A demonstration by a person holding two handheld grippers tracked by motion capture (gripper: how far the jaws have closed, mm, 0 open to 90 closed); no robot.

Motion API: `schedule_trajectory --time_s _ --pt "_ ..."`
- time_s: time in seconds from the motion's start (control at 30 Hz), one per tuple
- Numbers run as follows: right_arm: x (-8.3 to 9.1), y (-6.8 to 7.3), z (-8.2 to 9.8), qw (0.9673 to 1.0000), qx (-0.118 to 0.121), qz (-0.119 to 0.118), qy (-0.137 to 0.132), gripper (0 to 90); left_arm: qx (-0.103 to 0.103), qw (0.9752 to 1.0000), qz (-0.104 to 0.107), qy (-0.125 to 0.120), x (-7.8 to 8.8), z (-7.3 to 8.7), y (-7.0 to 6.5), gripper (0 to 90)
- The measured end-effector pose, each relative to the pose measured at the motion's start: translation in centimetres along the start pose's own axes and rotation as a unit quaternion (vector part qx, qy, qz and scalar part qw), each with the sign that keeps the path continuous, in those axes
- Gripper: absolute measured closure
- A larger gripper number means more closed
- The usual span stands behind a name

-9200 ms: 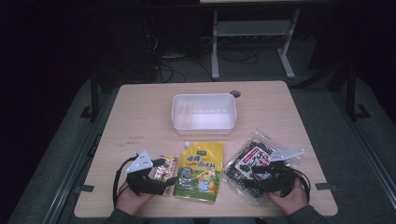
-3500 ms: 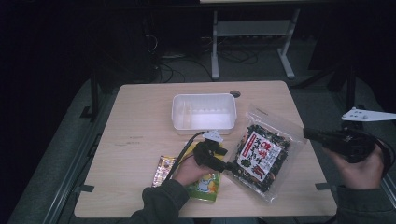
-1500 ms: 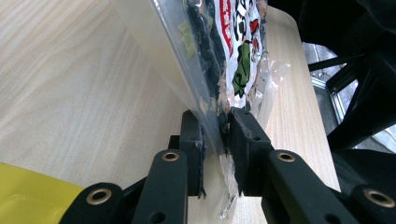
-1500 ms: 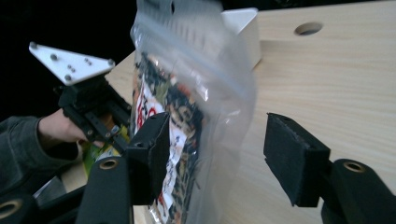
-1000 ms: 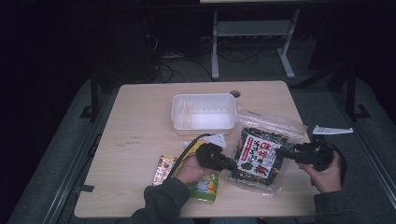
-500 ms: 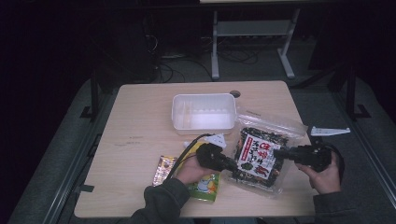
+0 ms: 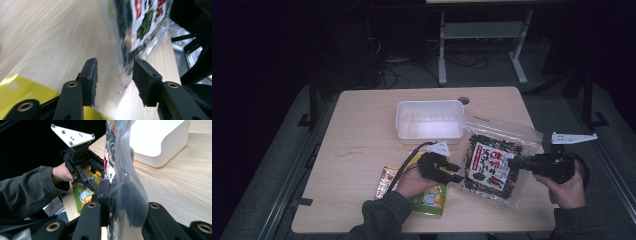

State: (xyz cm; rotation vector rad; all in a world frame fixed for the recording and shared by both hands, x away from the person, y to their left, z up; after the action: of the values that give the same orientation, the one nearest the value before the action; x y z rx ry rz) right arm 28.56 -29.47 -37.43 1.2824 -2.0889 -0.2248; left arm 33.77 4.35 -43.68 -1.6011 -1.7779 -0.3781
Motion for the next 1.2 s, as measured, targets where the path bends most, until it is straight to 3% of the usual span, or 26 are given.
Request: schedule_trajectory --time_s 0.23,0.43,0.8,1.2 --pt "0.7 0.8 -0.7 0.9997 0.009 0.018 -0.009 75.0 0.003 0.9996 -0.027 -0.002 2.3 1.4 -0.6 47.0" --pt "0.9 1.1 -1.3 0.9994 0.014 0.029 -0.013 75.0 0.008 0.9993 -0.035 -0.007 3.7 2.5 -0.8 43.9" --pt "-0.3 1.8 -3.1 0.9985 0.030 0.044 -0.012 75.0 0.008 0.9976 -0.069 0.000 6.0 4.5 -1.6 39.1" --pt "-1.3 2.3 -4.4 0.9977 0.041 0.052 -0.017 75.0 0.021 0.9963 -0.083 -0.011 7.7 6.3 -2.0 33.8"
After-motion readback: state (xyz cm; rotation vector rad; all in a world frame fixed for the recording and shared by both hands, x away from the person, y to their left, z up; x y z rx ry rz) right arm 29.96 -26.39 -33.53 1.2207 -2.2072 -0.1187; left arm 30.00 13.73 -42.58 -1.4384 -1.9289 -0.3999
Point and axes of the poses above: each handheld gripper's, and its own axes: x roughly backward along the jaws, z roughly out of its underside, y roughly to its left, the point moved 1 cm from there along -x, roughly forward along the jaws, and after that the axes turned 5 degrees about y, right-handed, at the moved point
